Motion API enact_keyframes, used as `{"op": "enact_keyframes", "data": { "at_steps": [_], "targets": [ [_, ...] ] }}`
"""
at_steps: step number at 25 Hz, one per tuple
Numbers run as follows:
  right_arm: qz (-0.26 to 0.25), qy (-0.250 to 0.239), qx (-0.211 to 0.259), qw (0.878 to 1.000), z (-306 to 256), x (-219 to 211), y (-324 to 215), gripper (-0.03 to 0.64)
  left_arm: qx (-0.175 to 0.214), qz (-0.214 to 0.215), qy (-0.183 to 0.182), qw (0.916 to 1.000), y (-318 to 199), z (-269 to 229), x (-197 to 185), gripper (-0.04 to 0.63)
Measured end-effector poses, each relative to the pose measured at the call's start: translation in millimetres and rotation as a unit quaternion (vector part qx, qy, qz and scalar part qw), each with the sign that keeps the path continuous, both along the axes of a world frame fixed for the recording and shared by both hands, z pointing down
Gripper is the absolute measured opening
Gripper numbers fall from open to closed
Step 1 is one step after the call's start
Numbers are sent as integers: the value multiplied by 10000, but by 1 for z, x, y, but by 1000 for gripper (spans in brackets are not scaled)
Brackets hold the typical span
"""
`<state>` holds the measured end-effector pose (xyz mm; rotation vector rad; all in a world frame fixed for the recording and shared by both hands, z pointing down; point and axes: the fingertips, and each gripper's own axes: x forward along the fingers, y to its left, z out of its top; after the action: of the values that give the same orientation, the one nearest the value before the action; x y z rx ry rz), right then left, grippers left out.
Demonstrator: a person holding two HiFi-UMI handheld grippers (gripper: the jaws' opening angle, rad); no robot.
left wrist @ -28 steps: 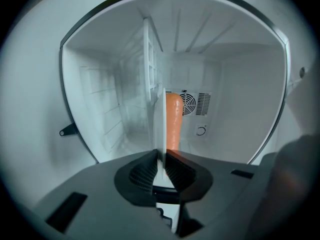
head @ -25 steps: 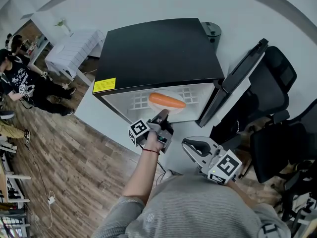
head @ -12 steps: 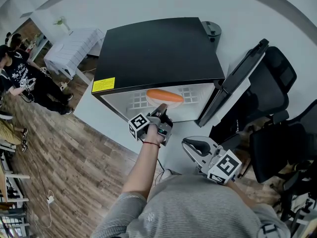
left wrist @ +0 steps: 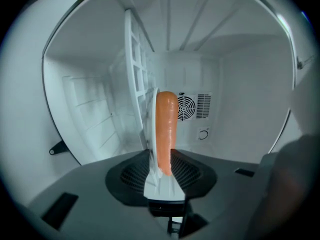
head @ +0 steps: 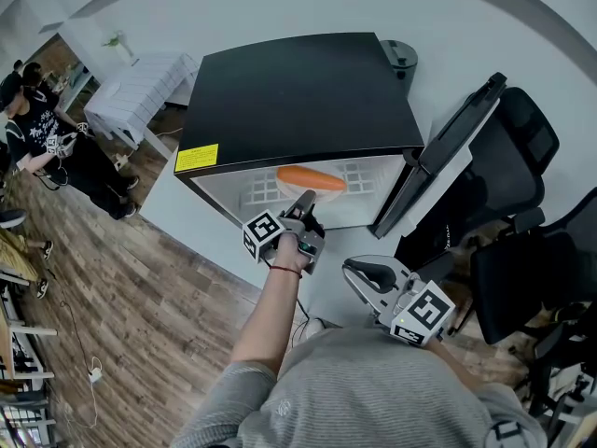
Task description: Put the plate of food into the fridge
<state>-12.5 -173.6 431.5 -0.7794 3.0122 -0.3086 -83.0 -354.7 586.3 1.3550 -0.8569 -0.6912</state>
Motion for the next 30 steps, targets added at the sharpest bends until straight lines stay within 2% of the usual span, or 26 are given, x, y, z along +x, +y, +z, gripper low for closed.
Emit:
{"op": "enact_keyframes", "data": {
  "at_steps": [4,18,26,30],
  "targets": [
    [-7,15,32,10000,-1,0,1,17,-42,56,-257,9996,6,1,-3,132],
    [-80,2,62,9999,-3,-5,7,17,-46,154,-295,9994,33,1,-5,132],
    [-76,7,83,9999,-5,-5,8,17,-11,362,-19,9993,56,-7,5,127],
    [-68,24,106,9999,-4,-4,7,17,44,547,92,9984,72,-12,14,82]
  ]
}}
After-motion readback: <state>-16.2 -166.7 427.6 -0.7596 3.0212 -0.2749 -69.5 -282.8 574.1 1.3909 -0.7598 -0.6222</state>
